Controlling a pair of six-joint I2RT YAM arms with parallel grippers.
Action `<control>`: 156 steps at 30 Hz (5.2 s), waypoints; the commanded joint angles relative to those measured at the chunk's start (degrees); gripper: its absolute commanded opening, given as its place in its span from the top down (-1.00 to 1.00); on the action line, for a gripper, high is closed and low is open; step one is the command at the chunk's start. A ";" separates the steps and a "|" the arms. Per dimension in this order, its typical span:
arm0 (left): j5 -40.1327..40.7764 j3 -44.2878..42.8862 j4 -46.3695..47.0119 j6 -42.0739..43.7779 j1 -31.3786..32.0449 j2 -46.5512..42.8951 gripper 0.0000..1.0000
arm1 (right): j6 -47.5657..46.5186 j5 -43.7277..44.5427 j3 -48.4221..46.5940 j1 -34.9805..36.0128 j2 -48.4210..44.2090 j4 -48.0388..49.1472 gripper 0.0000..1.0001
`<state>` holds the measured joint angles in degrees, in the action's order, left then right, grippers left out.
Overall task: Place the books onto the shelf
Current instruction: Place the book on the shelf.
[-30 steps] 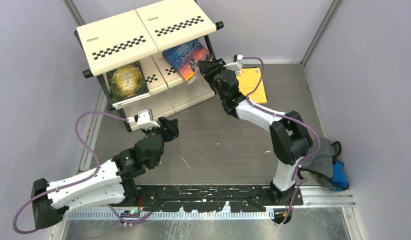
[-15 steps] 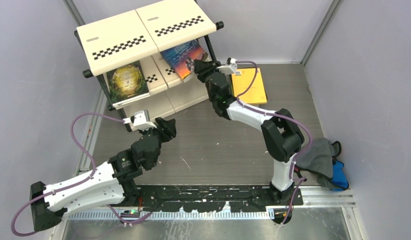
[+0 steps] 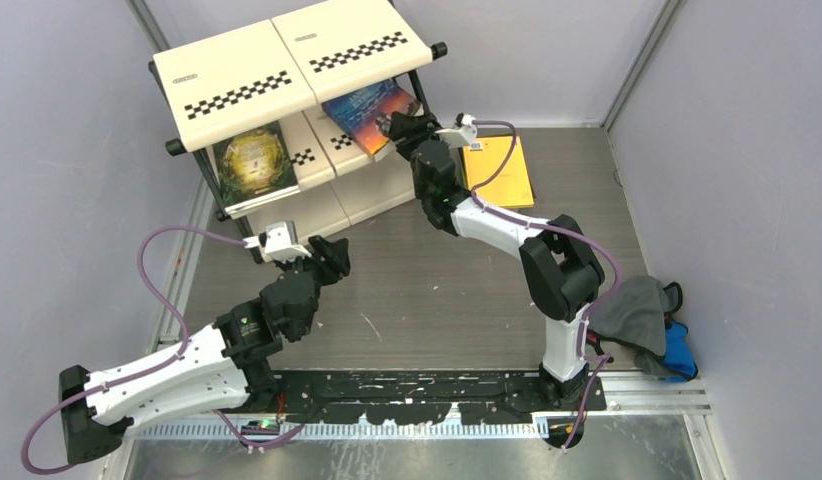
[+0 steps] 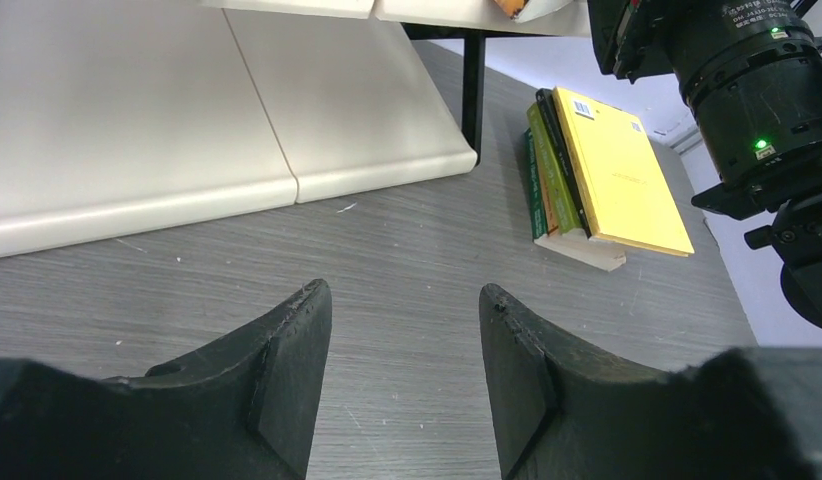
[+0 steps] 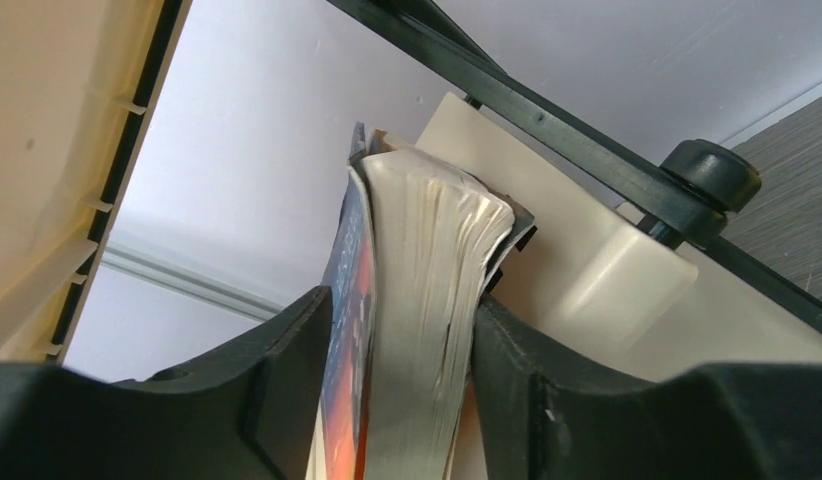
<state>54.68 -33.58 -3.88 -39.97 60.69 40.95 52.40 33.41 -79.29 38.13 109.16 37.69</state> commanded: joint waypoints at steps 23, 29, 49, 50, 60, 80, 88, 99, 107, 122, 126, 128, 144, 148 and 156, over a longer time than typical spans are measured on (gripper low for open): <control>2.07 -1.53 0.36 0.81 0.22 -0.30 -0.14 | -5.01 -0.35 4.41 -0.05 -11.19 -1.26 -0.36; 3.93 -2.99 4.71 4.89 0.16 1.64 -0.14 | -7.34 0.14 7.83 -0.12 -15.17 -3.74 -0.37; 6.57 -5.79 2.49 8.57 0.18 -0.58 -0.13 | -39.70 -14.38 -4.46 8.74 -13.06 -26.51 0.99; 6.58 -5.79 2.07 8.58 0.20 -0.85 -0.13 | -40.67 -14.54 -5.48 9.35 -12.10 -26.75 0.99; 6.59 -5.59 0.03 8.80 0.16 -3.49 -0.12 | -52.64 -12.21 -10.79 12.48 -1.91 -19.71 0.98; 5.44 -4.60 1.24 10.87 0.16 -3.60 -0.12 | -62.96 -2.50 -18.67 12.85 10.07 -7.48 0.99; 5.44 -4.56 1.18 11.30 0.14 -4.03 -0.12 | -65.75 2.98 -25.13 12.32 15.11 -6.55 0.98; 5.75 -4.29 0.98 11.36 0.15 -3.81 -0.12 | -71.28 7.95 -30.66 11.18 20.69 -2.23 0.98; 5.97 -4.22 1.57 12.00 0.22 -3.05 -0.12 | -74.94 9.36 -34.27 10.32 24.17 0.61 0.98; 6.23 -4.16 3.57 13.23 0.21 -0.36 -0.12 | -77.40 10.24 -39.28 8.31 27.96 1.47 0.98; 6.21 -4.46 5.17 13.50 0.11 0.39 -0.12 | -78.25 10.65 -40.73 7.89 28.74 2.34 0.98; 6.17 -4.55 5.29 13.55 0.17 0.68 -0.12 | -78.69 10.98 -41.74 7.71 29.33 2.62 0.98; 6.41 -5.78 4.76 13.51 0.11 2.43 -0.12 | -79.99 12.87 -46.03 5.70 32.48 4.60 0.99; 6.36 -5.84 5.23 13.51 0.12 3.10 -0.12 | -80.07 12.97 -45.23 5.29 32.24 5.51 0.98; 6.32 -6.40 5.23 13.28 0.13 3.87 -0.12 | -79.24 8.77 -38.24 6.56 27.35 9.16 0.81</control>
<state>59.02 -37.28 -1.96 -26.74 60.69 44.69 -25.56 40.66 -120.60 46.41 141.34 42.72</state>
